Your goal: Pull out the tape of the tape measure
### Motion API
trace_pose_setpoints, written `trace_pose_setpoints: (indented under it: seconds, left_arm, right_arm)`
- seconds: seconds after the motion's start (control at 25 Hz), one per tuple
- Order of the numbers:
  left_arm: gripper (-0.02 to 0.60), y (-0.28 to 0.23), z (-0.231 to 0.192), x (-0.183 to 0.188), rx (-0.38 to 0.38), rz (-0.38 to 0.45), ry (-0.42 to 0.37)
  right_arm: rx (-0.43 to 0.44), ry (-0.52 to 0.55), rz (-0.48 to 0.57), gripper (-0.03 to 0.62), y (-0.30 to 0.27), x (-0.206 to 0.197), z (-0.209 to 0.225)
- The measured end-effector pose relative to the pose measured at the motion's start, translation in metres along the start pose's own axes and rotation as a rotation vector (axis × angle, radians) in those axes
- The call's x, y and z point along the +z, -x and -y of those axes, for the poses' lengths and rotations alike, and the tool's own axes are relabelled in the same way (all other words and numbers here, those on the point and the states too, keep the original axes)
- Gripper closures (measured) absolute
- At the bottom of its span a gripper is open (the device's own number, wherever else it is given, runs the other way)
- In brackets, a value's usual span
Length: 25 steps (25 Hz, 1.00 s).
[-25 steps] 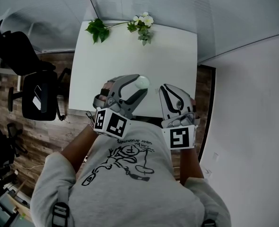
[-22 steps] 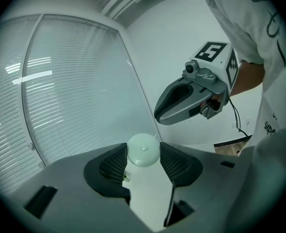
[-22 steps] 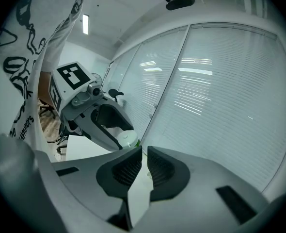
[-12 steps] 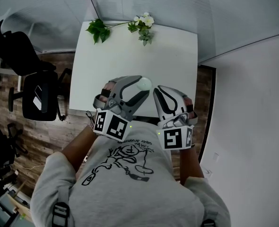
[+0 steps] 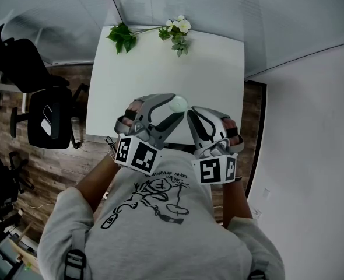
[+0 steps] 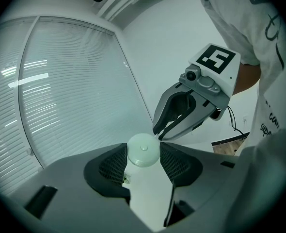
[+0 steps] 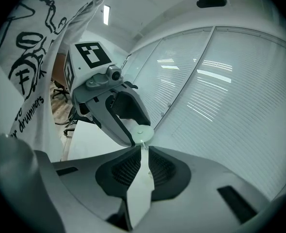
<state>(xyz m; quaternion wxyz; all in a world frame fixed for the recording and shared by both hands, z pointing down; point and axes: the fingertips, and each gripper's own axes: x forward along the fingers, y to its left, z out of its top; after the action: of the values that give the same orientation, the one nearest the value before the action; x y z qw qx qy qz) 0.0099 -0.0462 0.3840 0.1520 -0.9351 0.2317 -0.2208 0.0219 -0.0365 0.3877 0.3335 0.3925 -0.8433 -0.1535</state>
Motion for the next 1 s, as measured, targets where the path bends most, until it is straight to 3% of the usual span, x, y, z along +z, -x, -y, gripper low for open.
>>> trace_pose_setpoints:
  seconds: [0.24, 0.4, 1.0]
  left_arm:
    - [0.347, -0.0016, 0.0013, -0.0003, -0.012, -0.007, -0.019]
    - [0.347, -0.0005, 0.0020, 0.0005, -0.015, -0.006, -0.017]
    - [0.347, 0.0010, 0.0013, -0.0068, -0.002, -0.015, -0.034]
  right_arm:
    - [0.001, 0.022, -0.004, 0.537, -0.0046, 0.0012, -0.0005]
    - [-0.001, 0.033, -0.003, 0.578, -0.0032, 0.0015, -0.0022]
    - [0.008, 0.033, -0.013, 0.580, -0.0076, -0.0017, -0.0055]
